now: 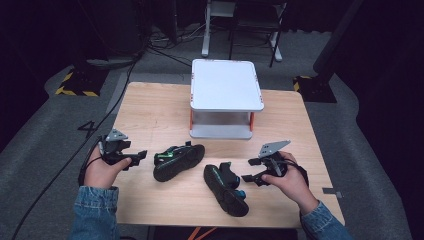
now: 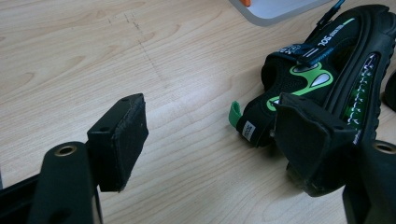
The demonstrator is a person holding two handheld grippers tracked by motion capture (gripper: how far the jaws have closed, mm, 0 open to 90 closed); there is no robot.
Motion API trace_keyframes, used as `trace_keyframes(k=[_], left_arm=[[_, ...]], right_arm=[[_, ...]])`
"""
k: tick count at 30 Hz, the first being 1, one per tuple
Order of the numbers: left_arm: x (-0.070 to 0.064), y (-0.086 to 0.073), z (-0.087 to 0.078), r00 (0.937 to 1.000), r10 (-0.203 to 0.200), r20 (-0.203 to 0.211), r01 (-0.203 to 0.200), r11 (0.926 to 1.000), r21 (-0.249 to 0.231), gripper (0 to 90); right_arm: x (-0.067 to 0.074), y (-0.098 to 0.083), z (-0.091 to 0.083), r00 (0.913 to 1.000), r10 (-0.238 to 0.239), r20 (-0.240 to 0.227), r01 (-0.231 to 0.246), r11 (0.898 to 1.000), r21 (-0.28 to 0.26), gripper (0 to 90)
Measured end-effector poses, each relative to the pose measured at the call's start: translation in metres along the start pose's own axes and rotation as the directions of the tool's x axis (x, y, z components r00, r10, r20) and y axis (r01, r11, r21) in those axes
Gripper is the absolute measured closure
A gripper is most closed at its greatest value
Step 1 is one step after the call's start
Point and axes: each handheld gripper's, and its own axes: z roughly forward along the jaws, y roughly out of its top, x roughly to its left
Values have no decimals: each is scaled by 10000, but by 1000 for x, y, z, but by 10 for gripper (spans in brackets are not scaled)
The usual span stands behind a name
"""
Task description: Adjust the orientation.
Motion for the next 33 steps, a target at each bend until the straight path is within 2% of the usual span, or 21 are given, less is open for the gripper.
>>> trace_keyframes(k=[3,7,8,9,11,13,15,18,19,20,23,27,30,33], left_arm=[[0,0,1,10000,43,26,-43,10000,75,265],[2,-1,2,10000,36,2,-36,10000,87,264],[2,-2,2,10000,-6,-39,6,9999,110,264],[2,-2,2,10000,-6,-39,6,9999,110,264],[3,-2,2,10000,-12,-20,12,10000,98,264],[2,-2,2,10000,-43,-14,43,9999,110,264],[1,-2,4,10000,-82,19,82,9998,156,264],[2,-3,5,10000,31,37,-32,9997,248,263],[2,-3,6,10000,3,12,-3,9997,241,263],[2,-3,6,10000,17,13,-17,9997,251,263],[2,-3,6,10000,25,41,-26,9996,269,263],[2,-3,6,10000,26,34,-27,9996,267,262],[2,-3,6,10000,28,33,-29,9997,257,263],[2,-3,6,10000,8,12,-8,9996,272,263]], right_arm=[[4,-1,9,9996,-132,-240,138,9996,255,291],[3,-1,11,9991,-13,-416,17,9999,102,290],[3,-2,11,9973,-16,-740,15,10000,-20,305],[3,-2,11,9973,-16,-740,15,10000,-20,305],[6,-1,14,9946,-96,-1031,96,10000,-5,317],[9,0,19,9934,-243,-1122,253,9997,76,326],[13,-2,29,9919,-365,-1217,404,9987,299,382],[13,-4,35,9913,-390,-1259,444,9982,410,413],[13,-5,37,9910,-404,-1277,462,9980,428,440],[13,-5,40,9891,-465,-1398,530,9977,431,517],[15,-6,42,9868,-709,-1453,783,9959,461,626],[19,-3,41,9858,-1044,-1315,1078,9940,192,641],[21,-1,38,9860,-1041,-1305,1031,9946,-144,642],[21,2,32,9874,-1232,-994,1194,9919,-435,639]])
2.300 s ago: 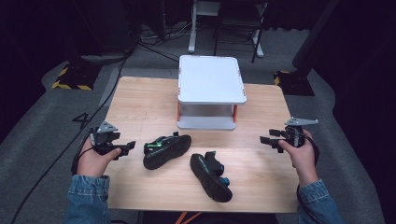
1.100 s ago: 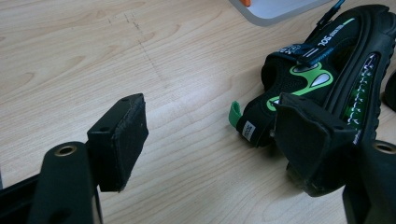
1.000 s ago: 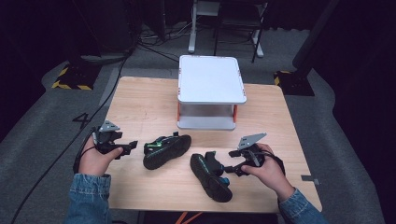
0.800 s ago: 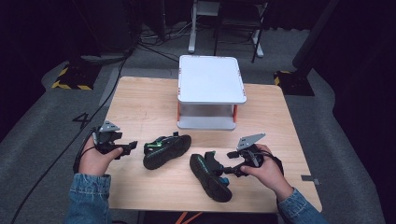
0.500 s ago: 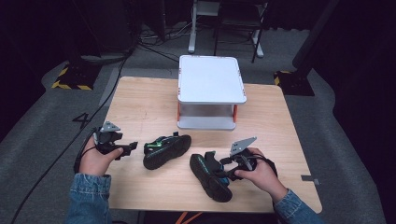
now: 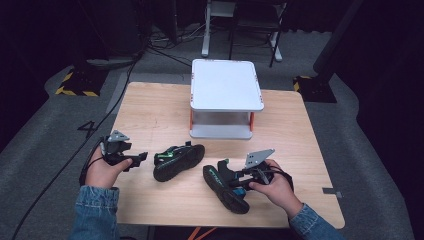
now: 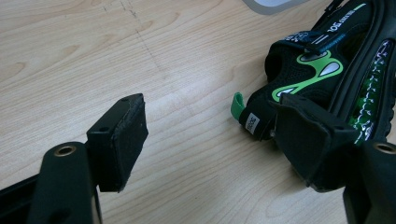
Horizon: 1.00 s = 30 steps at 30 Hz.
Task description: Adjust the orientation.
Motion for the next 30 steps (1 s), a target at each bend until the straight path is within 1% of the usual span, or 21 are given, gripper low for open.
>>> trace_keyframes(k=[4,5,6,7,9,10,12,13,14,15,16,17,19,20,22,23,25,27,28,29,30], left_arm=[[0,0,1,10000,7,23,-7,10000,-39,263],[0,0,1,10000,35,30,-35,10000,-24,263],[0,0,1,10000,39,36,-39,10000,-16,263],[0,0,1,10000,29,33,-29,10000,-31,263],[0,0,1,10000,-67,48,67,10000,-59,263],[0,0,1,10000,-73,38,74,10000,-60,263],[0,0,1,10000,-58,29,58,10000,-43,263],[0,0,1,10000,9,24,-9,10000,-25,263],[0,0,2,10000,14,-3,-14,10000,-11,263],[0,0,2,10000,-11,69,10,10000,29,263],[0,0,2,10000,5,62,-5,10000,34,263],[-1,0,3,10000,-18,75,18,10000,27,263],[-2,0,3,10000,-38,64,38,10000,36,263],[-2,0,3,10000,-36,62,36,10000,36,263],[-1,0,3,10000,-14,79,14,10000,32,263],[-1,0,3,10000,-33,72,33,10000,30,263],[-1,0,4,10000,-52,25,51,10000,46,263],[-1,0,5,10000,-57,76,56,9999,114,263],[-2,-1,6,10000,-51,47,50,9999,109,263],[-2,-1,6,10000,-18,69,17,9999,157,263],[-3,-1,6,9999,20,107,-21,9999,170,263]], right_arm=[[-6,2,-18,9982,-71,599,82,9998,-178,637],[-8,2,-23,9966,-77,817,94,9998,-199,637],[-10,2,-29,9940,-143,1082,161,9997,-160,636],[-12,1,-32,9923,-90,1235,112,9998,-170,636],[-18,0,-43,9850,83,1723,-49,9998,-203,636],[-21,-1,-49,9788,132,2045,-83,9997,-248,636],[-26,-2,-60,9613,244,2745,-192,9996,-217,637],[-28,-3,-65,9473,295,3189,-254,9995,-170,638],[-29,-4,-66,9408,355,3372,-328,9994,-137,638],[-30,-5,-67,9380,434,3439,-425,9990,-102,638],[-31,-6,-66,9418,561,3314,-548,9984,-131,637],[-31,-7,-64,9463,572,3181,-563,9983,-119,636],[-27,-4,-58,9598,430,2775,-424,9991,-80,625],[-25,-3,-55,9642,375,2625,-374,9993,-57,619],[-20,-1,-42,9757,184,2182,-190,9998,4,615],[-19,-1,-38,9743,72,2250,-48,9999,-109,613],[-15,2,-28,9744,-102,2245,149,9997,-189,614],[-15,7,-18,9781,-139,2076,197,9995,-259,614],[-16,9,-10,9823,-18,1871,104,9989,-450,611],[-17,10,-4,9847,16,1740,87,9983,-583,605],[-16,13,2,9850,-45,1723,169,9974,-705,589]])
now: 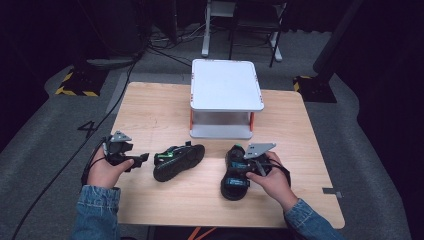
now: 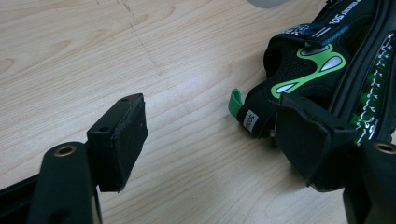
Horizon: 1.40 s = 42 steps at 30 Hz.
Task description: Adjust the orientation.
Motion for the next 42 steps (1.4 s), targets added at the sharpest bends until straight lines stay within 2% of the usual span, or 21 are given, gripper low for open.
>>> trace_keyframes(k=[2,4,6,8,10,11,14,16,19,22,25,27,32,33,36,39,42], left_arm=[[0,-1,0,10000,-17,-5,17,10000,-37,263],[0,-2,-2,10000,-71,-23,71,10000,-37,263],[2,-2,-2,9999,-98,-70,97,9999,-72,263],[2,-3,-3,9999,-114,-87,113,9999,-60,263],[1,-3,-2,10000,-69,-71,69,10000,-35,263],[0,-3,-2,10000,-48,-58,48,10000,-18,263],[-2,-5,-3,10000,-37,21,37,10000,12,263],[-2,-6,-4,10000,-65,-56,65,10000,-25,263],[-1,-10,-6,9998,-147,-110,146,9999,-20,263],[0,-12,-7,9997,-185,-147,185,9998,8,263],[0,-14,-8,9996,-227,-140,228,9997,27,263],[1,-14,-8,9997,-201,-119,202,9998,32,263],[0,-11,-6,9999,-133,-108,133,9999,6,263],[0,-10,-5,9998,-177,-52,177,9998,-26,263],[-1,-5,-2,10000,-93,19,93,10000,-7,263],[-2,0,3,9999,1,128,0,10000,-39,263],[-3,6,5,9997,115,233,-113,9999,-83,263]], right_arm=[[3,3,9,9998,-151,89,149,9997,183,528],[2,4,11,9999,92,-81,-91,9999,72,471],[-2,4,6,9983,480,-320,-490,9983,-319,431],[-6,6,-2,9971,617,-440,-647,9953,-720,439],[-11,11,-14,9981,592,-170,-609,9900,-1276,465],[-14,14,-21,9983,569,119,-545,9873,-1493,485],[-23,17,-28,9934,637,949,-476,9854,-1636,534],[-31,17,-29,9899,787,1176,-581,9838,-1696,558],[-40,16,-21,9889,794,1252,-625,9890,-1337,572],[-46,14,-11,9910,674,1153,-564,9938,-961,668],[-46,14,-10,9921,416,1185,-327,9966,-761,836],[-44,17,-13,9907,180,1349,-104,9984,-563,852],[-39,21,-31,9885,15,1511,-2,10000,-81,858],[-37,21,-39,9880,-66,1545,42,9999,156,858],[-33,20,-60,9901,181,1392,-243,9988,433,856],[-29,13,-84,9909,439,1271,-573,9929,1039,856],[-25,6,-101,9921,697,1044,-863,9826,1643,856]])
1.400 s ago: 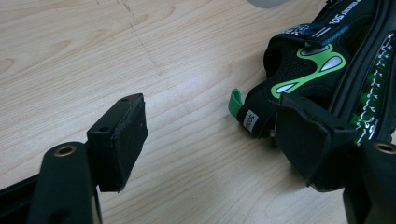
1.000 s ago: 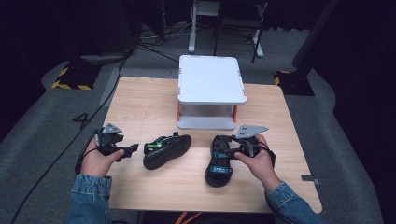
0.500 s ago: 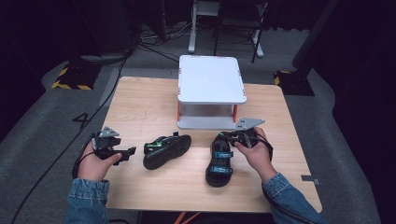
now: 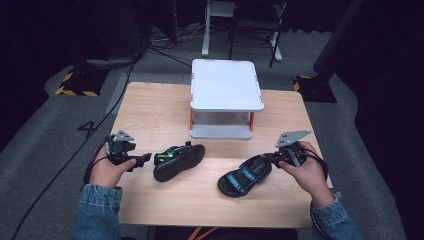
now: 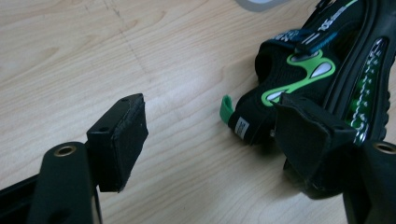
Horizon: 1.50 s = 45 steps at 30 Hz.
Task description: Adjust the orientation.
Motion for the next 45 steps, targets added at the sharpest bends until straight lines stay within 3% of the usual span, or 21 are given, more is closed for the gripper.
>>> trace_keyframes(k=[5,11,12,15,19,20,21,23,24,27,29,30,33,34,36,38,40,42,45], left_arm=[[-1,7,7,9999,29,119,-29,10000,-54,263],[-3,11,12,9996,181,233,-182,9998,46,263],[-3,11,12,9996,183,226,-184,9998,52,263],[-4,12,13,9995,122,295,-123,9999,39,263],[-4,11,13,9996,113,251,-114,9999,45,263],[-4,11,13,9996,114,250,-115,9999,50,262],[-4,11,13,9996,115,254,-117,9999,65,263],[-4,11,14,9994,217,257,-219,9997,93,263],[-4,11,14,9994,242,246,-245,9996,114,263],[-4,9,14,9996,133,237,-136,9999,107,263],[-3,8,13,9996,148,230,-151,9998,119,263],[-3,7,13,9997,64,235,-67,9999,127,263],[-3,5,12,9998,52,182,-54,9999,145,262],[-3,4,11,9999,31,167,-34,9999,146,263],[-2,2,10,9999,9,129,-11,9999,156,263],[-2,-1,7,10000,-27,75,26,9999,161,262],[-2,-4,5,9999,-96,42,95,9999,144,263],[-1,-6,3,9999,-127,6,127,9998,138,263],[1,-10,-1,9998,-177,-44,177,9998,106,262]], right_arm=[[4,-11,-16,9971,147,-752,-55,9926,1214,860],[5,-23,-20,9870,392,-1562,51,9619,2734,865],[5,-25,-18,9861,399,-1611,88,9567,2909,865],[3,-26,-17,9878,439,-1493,4,9587,2843,848],[1,-24,-17,9958,-282,-867,491,9672,2493,673],[1,-23,-15,9947,-840,-601,956,9693,2266,593],[1,-21,-12,9902,-1339,-392,1392,9670,2133,581],[3,-19,-3,9834,-1763,-422,1812,9603,2120,546],[4,-18,6,9713,-2333,-468,2380,9511,1971,524],[7,-16,23,9567,-2858,-554,2911,9381,1879,529],[8,-15,33,9515,-2981,-763,3070,9362,1710,644],[8,-15,38,9530,-2834,-1068,2982,9399,1666,724],[6,-11,38,9659,-2262,-1256,2416,9622,1253,769],[6,-9,37,9712,-2029,-1248,2147,9726,891,777],[5,-6,38,9796,-1784,-924,1837,9816,518,780],[0,-2,44,9946,-940,-430,936,9955,-125,779],[-6,0,52,10000,-41,-85,34,9969,-786,773],[-8,3,63,9975,621,333,-576,9909,-1220,758],[-10,6,80,9944,561,898,-462,9930,-1084,700]])
